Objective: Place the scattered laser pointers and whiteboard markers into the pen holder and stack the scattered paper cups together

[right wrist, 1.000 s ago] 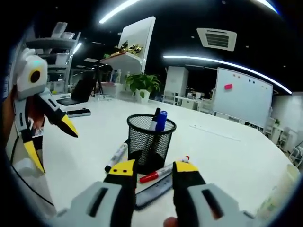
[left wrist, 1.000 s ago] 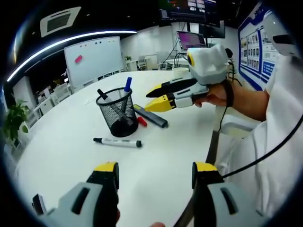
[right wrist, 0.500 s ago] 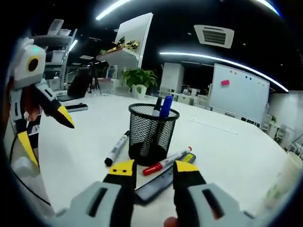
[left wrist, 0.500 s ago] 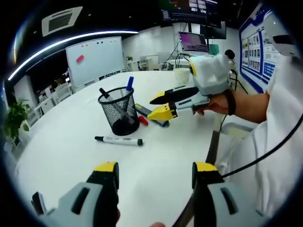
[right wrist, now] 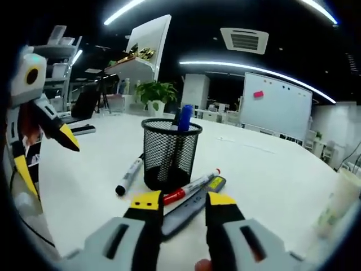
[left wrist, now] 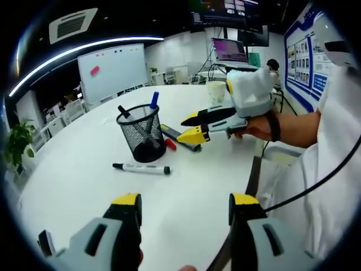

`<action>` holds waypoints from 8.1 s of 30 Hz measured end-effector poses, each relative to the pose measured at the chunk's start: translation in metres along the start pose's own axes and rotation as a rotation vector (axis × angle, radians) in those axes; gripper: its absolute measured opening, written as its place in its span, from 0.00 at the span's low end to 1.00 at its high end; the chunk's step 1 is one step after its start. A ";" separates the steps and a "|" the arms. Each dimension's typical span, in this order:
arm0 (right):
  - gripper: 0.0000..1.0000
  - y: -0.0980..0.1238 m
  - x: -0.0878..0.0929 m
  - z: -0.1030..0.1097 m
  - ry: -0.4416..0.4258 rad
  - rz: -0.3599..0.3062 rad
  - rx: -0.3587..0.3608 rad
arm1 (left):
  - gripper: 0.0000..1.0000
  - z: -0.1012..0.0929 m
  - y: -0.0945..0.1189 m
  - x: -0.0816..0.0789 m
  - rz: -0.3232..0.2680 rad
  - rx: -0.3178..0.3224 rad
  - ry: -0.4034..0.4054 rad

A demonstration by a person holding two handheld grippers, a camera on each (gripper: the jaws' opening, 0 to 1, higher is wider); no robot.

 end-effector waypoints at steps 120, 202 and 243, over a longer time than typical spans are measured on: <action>0.22 0.009 0.026 0.004 -0.120 0.095 0.026 | 0.63 -0.001 0.001 -0.002 -0.002 -0.001 -0.008; 0.18 0.023 -0.023 -0.028 0.041 -0.162 0.089 | 0.63 0.000 0.004 -0.005 -0.011 -0.008 -0.005; 0.17 0.027 -0.056 -0.049 0.038 -0.251 0.123 | 0.63 -0.001 0.003 -0.004 -0.006 -0.010 -0.004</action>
Point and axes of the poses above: the point that each gripper's makers call its tool centre point, and the gripper's own axes: y roughly backward along the fingers, z roughly to its left, x roughly out of its underside, the point moved 7 cm from there along y, roughly backward along the fingers, and after that the axes turned 5 degrees about -x, right-handed, at the moved point
